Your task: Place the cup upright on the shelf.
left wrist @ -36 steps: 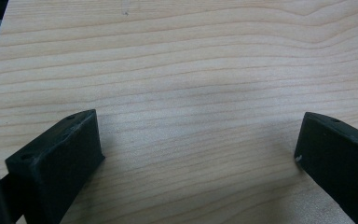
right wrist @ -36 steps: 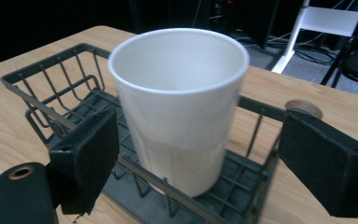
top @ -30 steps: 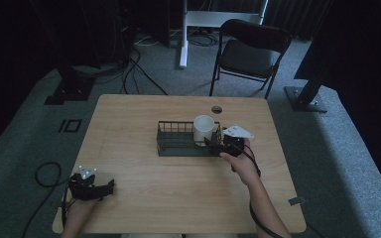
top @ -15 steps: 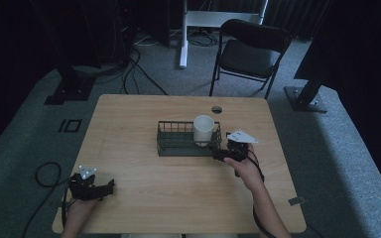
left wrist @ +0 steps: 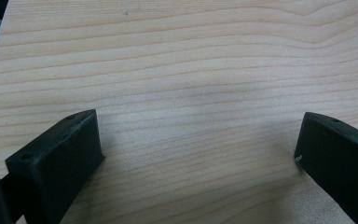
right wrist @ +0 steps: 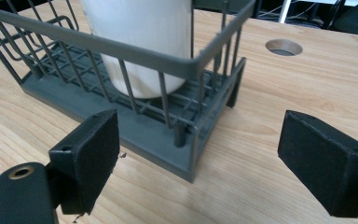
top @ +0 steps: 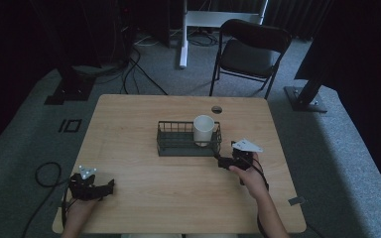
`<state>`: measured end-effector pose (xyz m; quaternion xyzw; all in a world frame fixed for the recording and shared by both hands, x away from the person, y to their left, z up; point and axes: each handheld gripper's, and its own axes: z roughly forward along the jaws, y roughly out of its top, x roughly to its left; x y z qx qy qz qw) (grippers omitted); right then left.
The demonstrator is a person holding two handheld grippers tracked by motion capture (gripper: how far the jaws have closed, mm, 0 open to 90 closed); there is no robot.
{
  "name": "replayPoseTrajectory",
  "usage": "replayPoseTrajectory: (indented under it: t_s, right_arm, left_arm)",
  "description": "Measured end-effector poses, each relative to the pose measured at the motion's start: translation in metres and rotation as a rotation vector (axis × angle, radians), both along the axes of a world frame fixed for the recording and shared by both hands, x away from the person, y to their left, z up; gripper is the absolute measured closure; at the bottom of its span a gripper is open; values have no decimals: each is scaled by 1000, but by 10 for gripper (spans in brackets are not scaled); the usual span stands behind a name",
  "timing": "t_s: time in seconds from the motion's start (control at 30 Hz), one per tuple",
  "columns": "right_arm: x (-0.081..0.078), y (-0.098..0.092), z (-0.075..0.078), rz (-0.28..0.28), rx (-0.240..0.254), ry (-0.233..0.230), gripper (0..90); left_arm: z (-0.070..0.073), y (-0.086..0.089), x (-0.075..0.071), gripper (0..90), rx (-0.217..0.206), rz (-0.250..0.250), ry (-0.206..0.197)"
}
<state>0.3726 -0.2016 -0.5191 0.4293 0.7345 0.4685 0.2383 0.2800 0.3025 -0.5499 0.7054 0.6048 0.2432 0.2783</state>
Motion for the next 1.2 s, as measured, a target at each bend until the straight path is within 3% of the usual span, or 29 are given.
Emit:
replayPoseTrajectory:
  t_s: [0.43,0.6,1.2]
  right_arm:
    - [-13,-22,-15,-31,4,44,127]
    - [-18,-29,-16,-42,-32,60,126]
    - [-27,-56,-24,-161,-77,139,127]
  left_arm:
    - [0,0,0,7,1,0,0]
    - [0,0,0,8,1,0,0]
    - [0,0,0,7,1,0,0]
